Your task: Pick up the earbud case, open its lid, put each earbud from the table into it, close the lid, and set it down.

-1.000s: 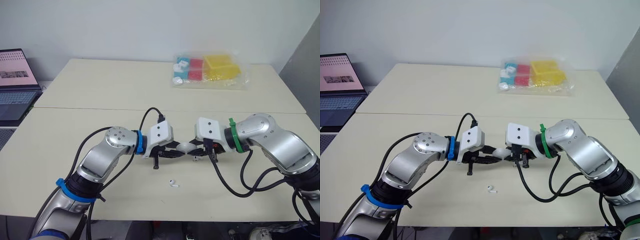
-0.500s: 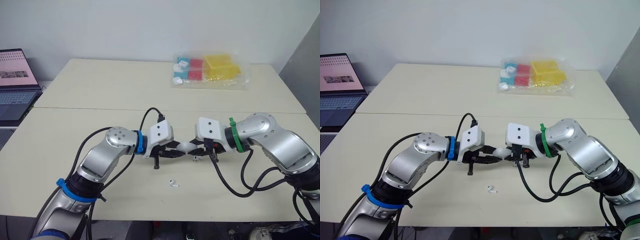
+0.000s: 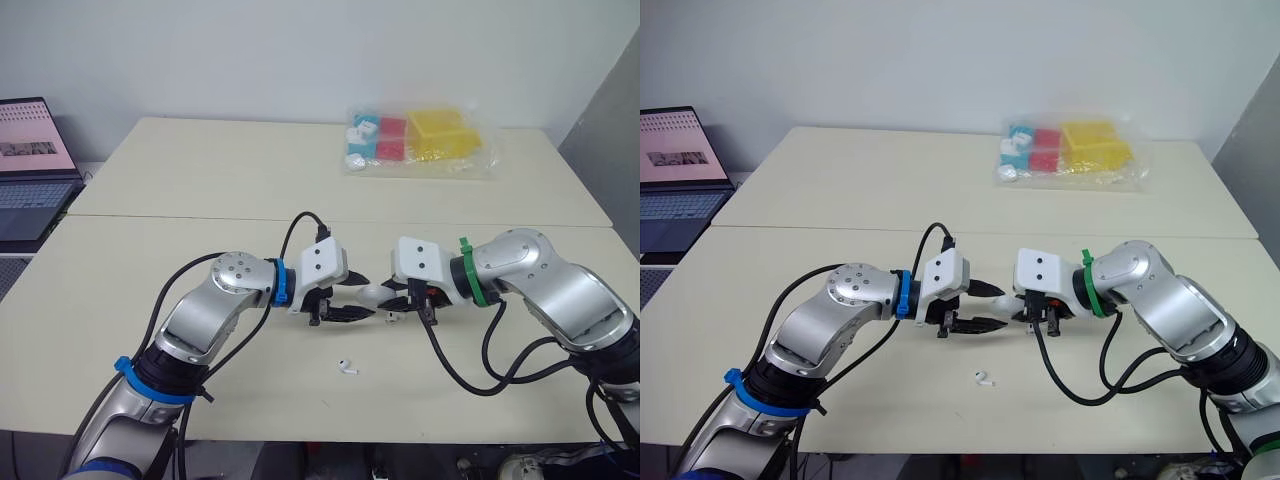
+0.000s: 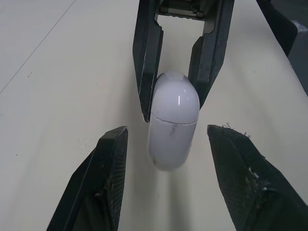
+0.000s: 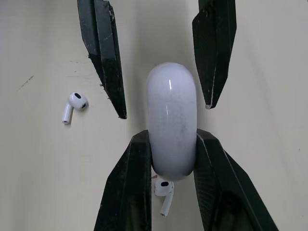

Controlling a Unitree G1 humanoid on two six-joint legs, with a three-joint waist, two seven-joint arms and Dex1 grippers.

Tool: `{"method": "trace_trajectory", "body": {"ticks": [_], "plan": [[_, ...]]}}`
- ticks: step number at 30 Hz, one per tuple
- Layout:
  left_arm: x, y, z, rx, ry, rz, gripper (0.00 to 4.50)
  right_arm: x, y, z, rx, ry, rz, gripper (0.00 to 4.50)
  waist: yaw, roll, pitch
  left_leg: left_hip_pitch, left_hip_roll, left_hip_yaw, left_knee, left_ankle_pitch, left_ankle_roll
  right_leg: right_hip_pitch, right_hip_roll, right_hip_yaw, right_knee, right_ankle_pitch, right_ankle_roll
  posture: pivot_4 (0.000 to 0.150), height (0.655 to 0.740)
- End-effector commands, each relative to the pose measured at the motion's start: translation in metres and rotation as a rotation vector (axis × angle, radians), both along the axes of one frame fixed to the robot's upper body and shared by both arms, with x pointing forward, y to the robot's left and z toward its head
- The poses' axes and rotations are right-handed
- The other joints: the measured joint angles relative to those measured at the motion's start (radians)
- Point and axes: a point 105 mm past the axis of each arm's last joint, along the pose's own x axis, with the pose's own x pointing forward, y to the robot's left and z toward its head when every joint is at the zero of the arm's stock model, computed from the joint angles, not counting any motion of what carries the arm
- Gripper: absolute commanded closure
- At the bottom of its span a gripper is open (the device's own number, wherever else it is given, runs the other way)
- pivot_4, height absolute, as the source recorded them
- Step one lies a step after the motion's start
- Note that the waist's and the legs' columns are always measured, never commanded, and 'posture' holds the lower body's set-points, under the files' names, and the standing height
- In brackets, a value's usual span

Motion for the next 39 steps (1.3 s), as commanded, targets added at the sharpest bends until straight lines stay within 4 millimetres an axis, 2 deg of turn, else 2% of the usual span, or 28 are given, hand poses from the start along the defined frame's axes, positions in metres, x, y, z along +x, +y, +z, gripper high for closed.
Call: {"method": "trace_trajectory", "body": {"ticks": [1,7,10,14,26,36,37,39], "plan": [[0.000,-0.001,0.013,-0.023,-0.047,-0.015,1.79,0.000,-0.001,0.006,0.009,-0.039,0.011,3.73,0.000,0.000,0.000,0.000,0.000,0.000,0.000,0.000,0.000,0.000,0.000,0.000,0.000,0.000,0.000,0.150,0.7389],[0.000,-0.004,0.013,-0.033,-0.040,-0.015,1.79,0.000,-0.001,0.005,0.009,-0.040,0.014,3.73,0.000,0.000,0.000,0.000,0.000,0.000,0.000,0.000,0.000,0.000,0.000,0.000,0.000,0.000,0.000,0.150,0.7389],[-0.001,-0.004,0.010,-0.020,-0.036,-0.023,2.41,0.000,-0.001,0.005,0.012,-0.039,0.014,3.73,0.000,0.000,0.000,0.000,0.000,0.000,0.000,0.000,0.000,0.000,0.000,0.000,0.000,0.000,0.000,0.150,0.7389],[-0.003,-0.003,0.007,-0.006,-0.031,-0.026,3.65,0.000,-0.001,0.005,0.019,-0.036,0.015,3.73,0.000,0.000,0.000,0.000,0.000,0.000,0.000,0.000,0.000,0.000,0.000,0.000,0.000,0.000,0.000,0.150,0.7389],[-0.001,-0.002,0.006,-0.002,-0.033,-0.010,3.70,-0.006,0.001,0.007,0.034,0.007,0.029,3.73,0.000,0.000,0.000,0.000,0.000,0.000,0.000,0.000,0.000,0.000,0.000,0.000,0.000,0.000,0.000,0.150,0.7389],[0.003,0.009,-0.002,-0.043,0.060,0.045,3.70,-0.001,-0.020,0.022,0.001,-0.078,-0.002,0.26,0.000,0.000,0.000,0.000,0.000,0.000,0.000,0.000,0.000,0.000,0.000,0.000,0.000,0.000,0.000,0.150,0.7389],[0.004,0.010,-0.002,-0.051,0.067,0.051,3.70,-0.002,-0.022,0.025,0.000,-0.089,0.007,0.00,0.000,0.000,0.000,0.000,0.000,0.000,0.000,0.000,0.000,0.000,0.000,0.000,0.000,0.000,0.000,0.150,0.7389],[0.005,0.013,-0.005,-0.105,0.113,0.076,3.70,-0.006,-0.027,0.034,0.005,-0.129,0.031,0.00,0.000,0.000,0.000,0.000,0.000,0.000,0.000,0.000,0.000,0.000,0.000,0.000,-0.001,0.000,0.000,0.150,0.7389]]}}
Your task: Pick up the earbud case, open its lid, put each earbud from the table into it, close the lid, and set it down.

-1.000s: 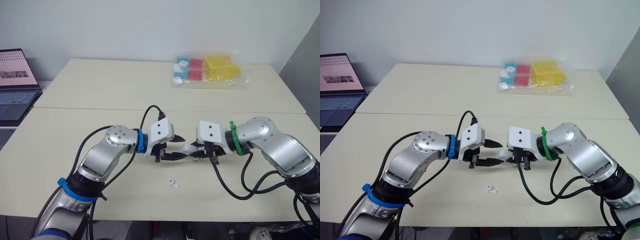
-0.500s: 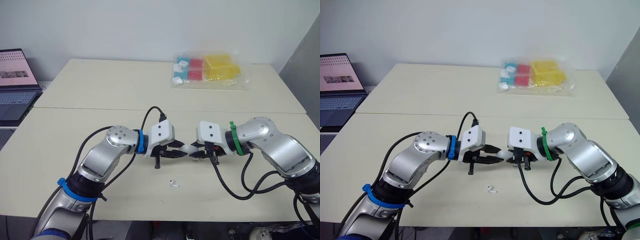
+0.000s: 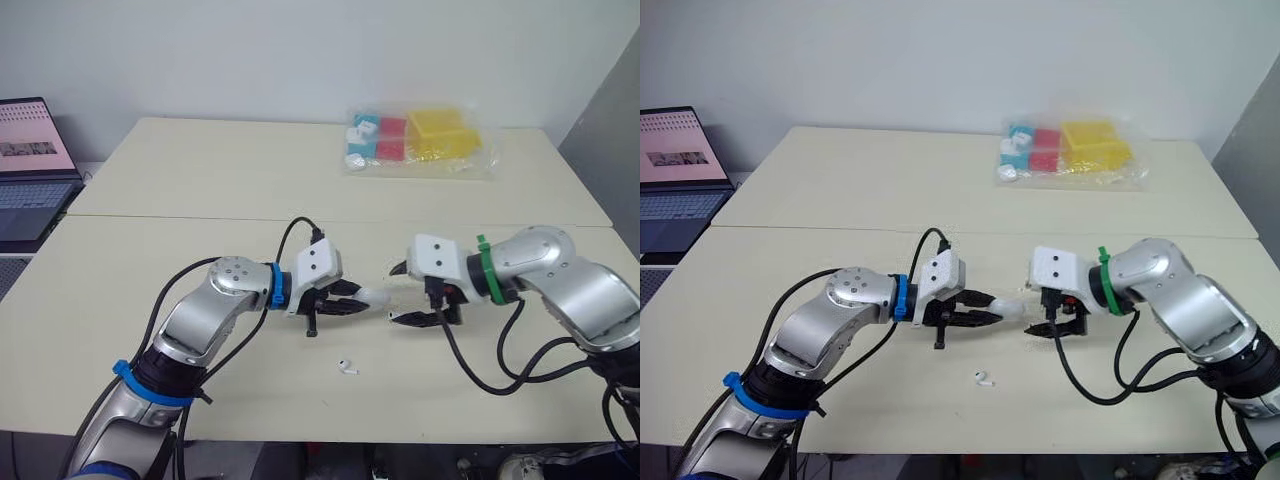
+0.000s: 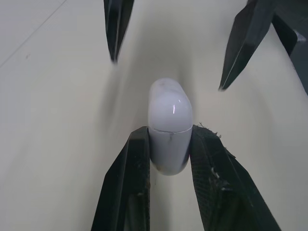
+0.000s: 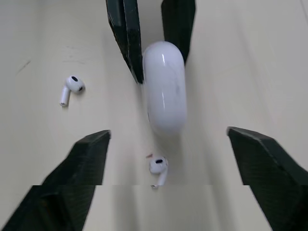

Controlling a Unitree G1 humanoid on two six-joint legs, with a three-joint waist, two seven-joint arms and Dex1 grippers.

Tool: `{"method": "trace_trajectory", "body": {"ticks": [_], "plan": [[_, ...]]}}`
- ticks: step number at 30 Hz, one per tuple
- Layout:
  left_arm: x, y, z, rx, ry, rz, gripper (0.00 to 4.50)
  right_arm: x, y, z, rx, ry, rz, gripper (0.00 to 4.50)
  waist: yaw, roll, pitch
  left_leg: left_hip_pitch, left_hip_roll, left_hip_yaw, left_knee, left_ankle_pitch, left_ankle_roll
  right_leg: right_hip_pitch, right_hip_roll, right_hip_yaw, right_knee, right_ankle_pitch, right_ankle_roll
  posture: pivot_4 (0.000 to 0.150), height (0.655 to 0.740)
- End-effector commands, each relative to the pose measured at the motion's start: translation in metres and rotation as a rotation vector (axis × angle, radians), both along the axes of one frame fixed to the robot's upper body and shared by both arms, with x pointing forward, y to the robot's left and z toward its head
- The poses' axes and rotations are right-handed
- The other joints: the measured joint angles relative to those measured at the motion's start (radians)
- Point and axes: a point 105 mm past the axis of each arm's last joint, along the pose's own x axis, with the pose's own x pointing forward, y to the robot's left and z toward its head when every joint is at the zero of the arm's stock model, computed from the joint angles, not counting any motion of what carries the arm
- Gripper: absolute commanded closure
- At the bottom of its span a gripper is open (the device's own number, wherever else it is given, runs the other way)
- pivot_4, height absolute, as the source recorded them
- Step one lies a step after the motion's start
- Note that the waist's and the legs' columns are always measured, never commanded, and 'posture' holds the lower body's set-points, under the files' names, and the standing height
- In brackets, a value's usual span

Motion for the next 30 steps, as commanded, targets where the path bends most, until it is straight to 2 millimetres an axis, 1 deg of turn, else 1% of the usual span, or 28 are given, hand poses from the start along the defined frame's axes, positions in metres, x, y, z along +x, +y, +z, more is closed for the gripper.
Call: {"method": "trace_trajectory", "body": {"ticks": [1,4,6,9,10,12,18,26,30], "plan": [[0.001,0.004,0.012,-0.169,0.059,0.033,3.70,-0.010,-0.002,0.028,0.043,-0.128,0.084,0.00,0.001,0.000,0.000,0.000,0.000,0.000,0.000,0.000,0.000,0.000,0.000,0.000,0.000,0.000,0.000,0.150,0.7389],[-0.001,0.004,0.019,-0.353,0.151,0.059,3.70,-0.012,0.003,0.043,0.123,-0.218,0.126,0.00,-0.001,0.000,0.000,0.000,0.000,0.001,-0.001,0.000,0.000,0.000,0.000,0.000,-0.001,0.000,0.000,0.150,0.7389],[-0.004,0.004,0.018,-0.384,0.145,0.054,3.70,-0.013,0.008,0.045,0.148,-0.237,0.134,0.00,-0.001,0.000,0.000,0.000,0.000,0.001,-0.001,0.000,0.000,0.000,0.000,0.000,-0.001,0.000,0.000,0.150,0.7389],[-0.011,0.002,0.013,-0.356,0.102,0.019,3.70,-0.013,0.016,0.043,0.166,-0.240,0.128,0.00,-0.002,0.000,0.000,0.001,0.000,0.000,-0.001,0.000,0.000,0.000,0.000,0.001,0.000,0.000,0.000,0.150,0.7389],[-0.012,0.002,0.014,-0.349,0.093,0.010,3.70,-0.010,0.017,0.043,0.167,-0.242,0.120,0.00,-0.001,0.000,0.000,0.001,0.001,-0.001,-0.001,0.000,0.000,0.000,0.000,0.001,0.000,0.000,0.000,0.150,0.7389],[-0.013,0.001,0.014,-0.339,0.075,-0.001,3.70,-0.004,0.020,0.043,0.169,-0.242,0.102,0.00,-0.001,0.000,0.000,0.001,0.000,-0.001,0.000,0.000,0.000,0.001,0.000,0.001,0.000,0.000,0.000,0.150,0.7389],[-0.013,-0.002,0.017,-0.356,0.053,-0.003,3.70,0.003,0.025,0.038,0.161,-0.232,0.092,0.00,0.000,0.000,0.000,0.000,0.000,0.000,0.000,0.000,0.000,0.001,-0.001,0.001,0.000,0.000,0.000,0.150,0.7389],[-0.013,-0.002,0.017,-0.361,0.048,-0.001,3.70,0.009,0.024,0.034,0.154,-0.229,0.072,0.00,0.000,0.000,0.000,0.000,0.000,0.000,-0.001,0.000,0.000,0.000,0.000,0.001,0.000,0.000,0.000,0.150,0.7389],[-0.016,-0.001,0.012,-0.330,0.023,-0.022,3.70,0.013,0.025,0.041,0.176,-0.244,0.055,0.00,-0.001,0.000,0.000,0.000,0.000,0.000,-0.001,0.000,0.000,0.000,0.000,0.001,0.000,0.000,0.000,0.150,0.7389]]}}
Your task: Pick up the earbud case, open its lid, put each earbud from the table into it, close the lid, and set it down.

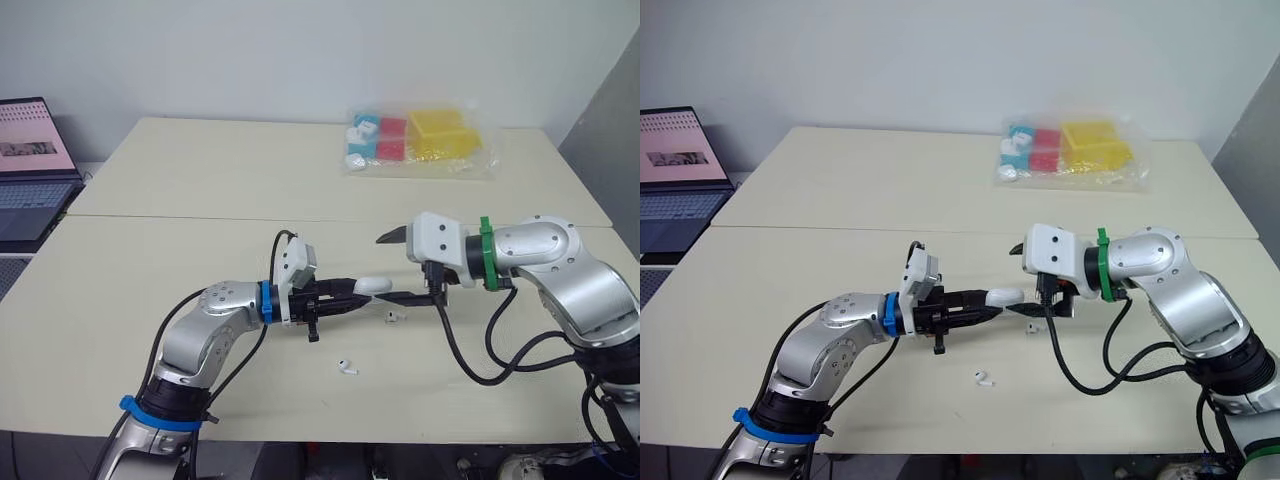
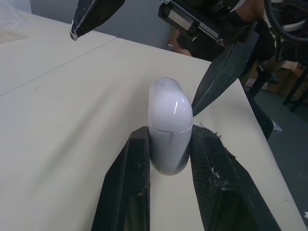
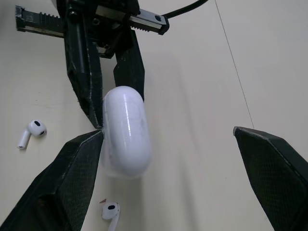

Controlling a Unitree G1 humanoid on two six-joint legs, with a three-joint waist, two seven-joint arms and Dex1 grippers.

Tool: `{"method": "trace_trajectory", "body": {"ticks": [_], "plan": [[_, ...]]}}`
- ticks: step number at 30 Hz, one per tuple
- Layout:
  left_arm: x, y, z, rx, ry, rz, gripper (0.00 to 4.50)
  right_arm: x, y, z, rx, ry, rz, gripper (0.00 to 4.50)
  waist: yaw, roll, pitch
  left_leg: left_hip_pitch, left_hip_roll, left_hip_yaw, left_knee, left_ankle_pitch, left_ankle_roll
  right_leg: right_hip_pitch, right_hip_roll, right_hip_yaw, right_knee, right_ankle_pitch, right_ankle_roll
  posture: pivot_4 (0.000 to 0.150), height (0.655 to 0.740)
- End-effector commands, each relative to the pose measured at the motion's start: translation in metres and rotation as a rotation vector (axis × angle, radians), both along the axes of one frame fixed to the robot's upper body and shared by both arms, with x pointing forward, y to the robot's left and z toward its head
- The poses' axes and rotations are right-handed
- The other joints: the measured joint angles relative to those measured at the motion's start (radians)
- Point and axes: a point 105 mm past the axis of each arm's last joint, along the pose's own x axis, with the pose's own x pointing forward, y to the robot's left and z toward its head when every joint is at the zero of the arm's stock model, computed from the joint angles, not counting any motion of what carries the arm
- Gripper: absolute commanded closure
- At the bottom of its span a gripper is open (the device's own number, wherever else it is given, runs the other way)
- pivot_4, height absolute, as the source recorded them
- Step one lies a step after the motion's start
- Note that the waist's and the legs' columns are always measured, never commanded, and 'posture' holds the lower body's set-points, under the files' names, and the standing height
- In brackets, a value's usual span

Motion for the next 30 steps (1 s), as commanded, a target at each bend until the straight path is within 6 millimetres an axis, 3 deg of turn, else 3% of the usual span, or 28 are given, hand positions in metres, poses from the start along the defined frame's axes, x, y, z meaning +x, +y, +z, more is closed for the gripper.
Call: {"method": "trace_trajectory", "body": {"ticks": [1,12,15,21,25,30], "plan": [[-0.009,-0.004,0.003,0.016,-0.068,-0.056,3.70,0.004,0.000,0.018,0.026,-0.066,-0.016,0.00,0.000,0.000,0.000,0.000,0.000,0.000,0.000,0.000,0.000,0.000,0.000,0.000,0.000,0.000,0.000,0.150,0.7389],[-0.009,-0.002,-0.004,0.037,-0.095,-0.067,3.70,0.005,-0.002,0.021,0.043,-0.054,-0.027,0.00,0.001,0.000,0.000,0.000,0.000,0.000,0.000,0.000,0.000,0.000,0.000,0.000,0.000,0.000,0.000,0.150,0.7389],[-0.004,0.001,-0.004,0.033,-0.102,-0.032,3.70,0.001,-0.004,0.022,0.052,-0.022,-0.012,0.00,0.001,0.000,0.000,0.000,0.000,0.000,0.000,0.000,0.000,0.000,0.000,0.000,0.000,0.000,0.000,0.150,0.7389],[0.020,0.017,0.000,0.000,-0.189,0.159,3.70,-0.017,-0.026,0.029,0.042,0.075,0.009,0.00,0.003,0.000,0.000,-0.001,0.000,0.000,0.000,0.000,0.000,0.000,0.000,0.000,-0.001,0.000,0.000,0.150,0.7389],[0.035,0.040,0.020,-0.092,-0.376,0.386,3.70,-0.022,-0.043,0.007,-0.049,0.137,-0.062,0.00,0.004,0.000,0.000,-0.001,0.000,0.000,-0.001,0.000,0.000,0.000,-0.001,0.000,-0.002,0.000,0.000,0.150,0.7389],[0.031,0.050,0.013,-0.119,-0.494,0.538,3.70,-0.008,-0.034,-0.035,-0.097,0.162,-0.141,0.00,-0.001,0.000,0.000,0.001,0.001,0.002,-0.001,0.000,0.000,0.000,-0.003,0.003,-0.001,0.000,0.000,0.150,0.7389]]}}
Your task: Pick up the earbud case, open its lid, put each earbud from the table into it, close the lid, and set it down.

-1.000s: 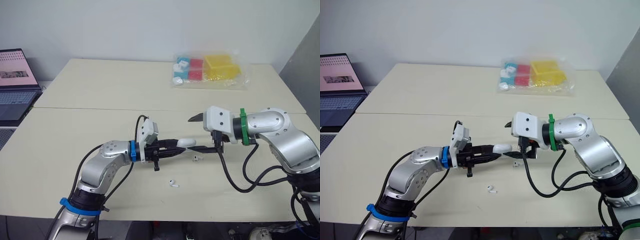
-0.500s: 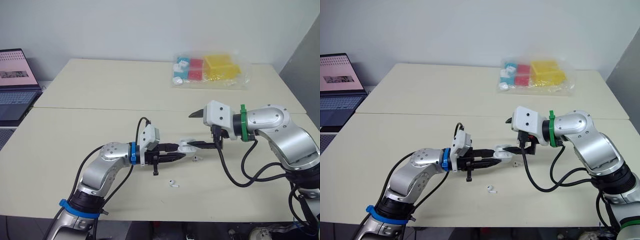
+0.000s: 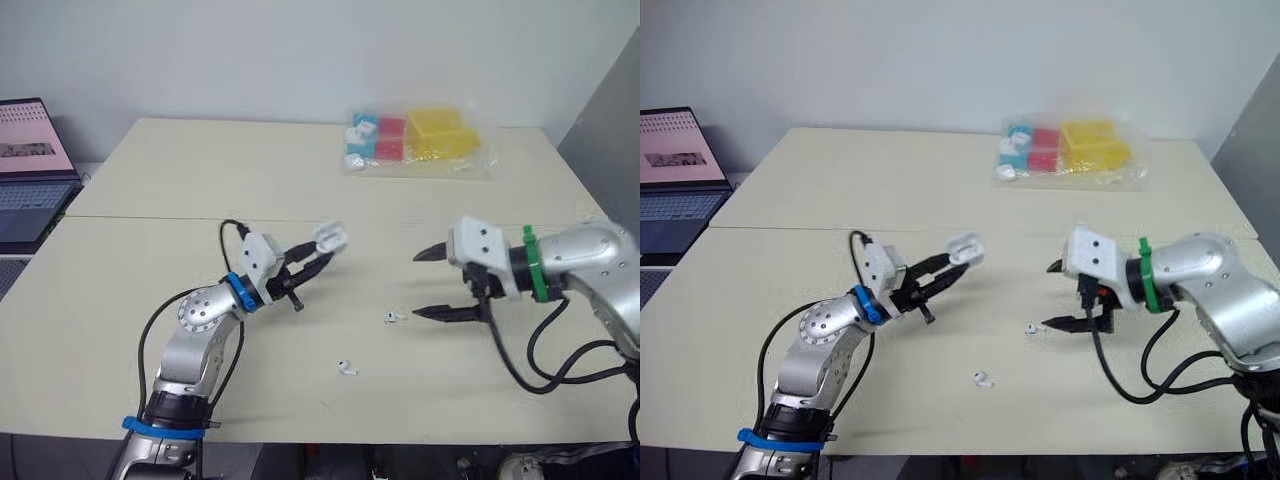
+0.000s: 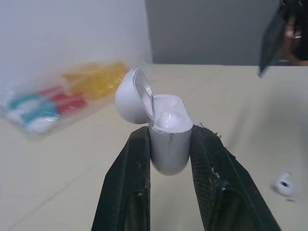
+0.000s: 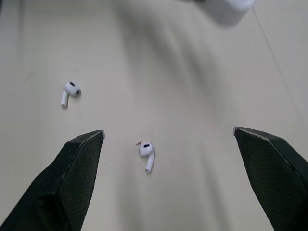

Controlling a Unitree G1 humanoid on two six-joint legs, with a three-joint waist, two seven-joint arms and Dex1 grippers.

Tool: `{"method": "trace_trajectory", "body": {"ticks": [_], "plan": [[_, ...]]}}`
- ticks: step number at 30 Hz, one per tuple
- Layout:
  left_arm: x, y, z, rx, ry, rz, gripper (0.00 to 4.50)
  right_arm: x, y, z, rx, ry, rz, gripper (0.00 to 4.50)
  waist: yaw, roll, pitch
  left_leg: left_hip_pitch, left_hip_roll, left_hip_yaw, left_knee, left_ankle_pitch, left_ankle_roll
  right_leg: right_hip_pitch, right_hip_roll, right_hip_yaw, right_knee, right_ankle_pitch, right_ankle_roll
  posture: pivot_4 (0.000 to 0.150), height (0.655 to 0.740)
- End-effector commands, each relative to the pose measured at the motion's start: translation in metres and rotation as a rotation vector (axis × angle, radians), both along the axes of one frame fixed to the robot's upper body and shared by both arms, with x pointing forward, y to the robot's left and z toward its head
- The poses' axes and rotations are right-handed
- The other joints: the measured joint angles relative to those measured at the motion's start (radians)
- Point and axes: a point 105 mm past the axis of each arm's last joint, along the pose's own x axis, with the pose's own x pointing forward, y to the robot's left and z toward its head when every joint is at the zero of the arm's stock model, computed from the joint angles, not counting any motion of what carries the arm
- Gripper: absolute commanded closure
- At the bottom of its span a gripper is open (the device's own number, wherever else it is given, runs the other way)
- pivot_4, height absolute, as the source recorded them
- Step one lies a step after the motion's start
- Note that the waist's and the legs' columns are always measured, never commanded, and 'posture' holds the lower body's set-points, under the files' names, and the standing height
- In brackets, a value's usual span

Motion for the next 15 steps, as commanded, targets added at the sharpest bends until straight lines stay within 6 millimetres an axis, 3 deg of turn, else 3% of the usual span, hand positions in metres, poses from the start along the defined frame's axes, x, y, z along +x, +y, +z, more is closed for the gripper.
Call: {"method": "trace_trajectory", "body": {"ticks": [1,6,15], "plan": [[-0.003,0.005,0.002,-0.013,-0.079,0.072,3.70,0.009,0.008,-0.016,-0.030,-0.035,-0.019,0.00,0.003,0.000,0.000,0.000,0.000,0.000,0.000,0.000,0.000,0.000,0.000,0.000,0.000,0.000,0.000,0.150,0.7389],[0.001,0.009,-0.003,-0.034,-0.056,0.134,3.70,0.017,0.022,-0.046,-0.029,0.015,-0.014,0.00,0.003,-0.001,0.000,0.000,-0.001,0.000,0.001,0.000,0.000,0.000,0.002,-0.002,0.001,0.000,0.000,0.150,0.7389],[-0.001,0.003,-0.001,-0.027,-0.043,0.115,3.70,0.027,0.011,-0.071,-0.066,0.059,-0.066,0.00,0.004,-0.001,0.000,-0.001,-0.001,0.000,0.000,0.000,0.000,0.000,0.002,-0.003,-0.001,0.000,0.001,0.150,0.7389]]}}
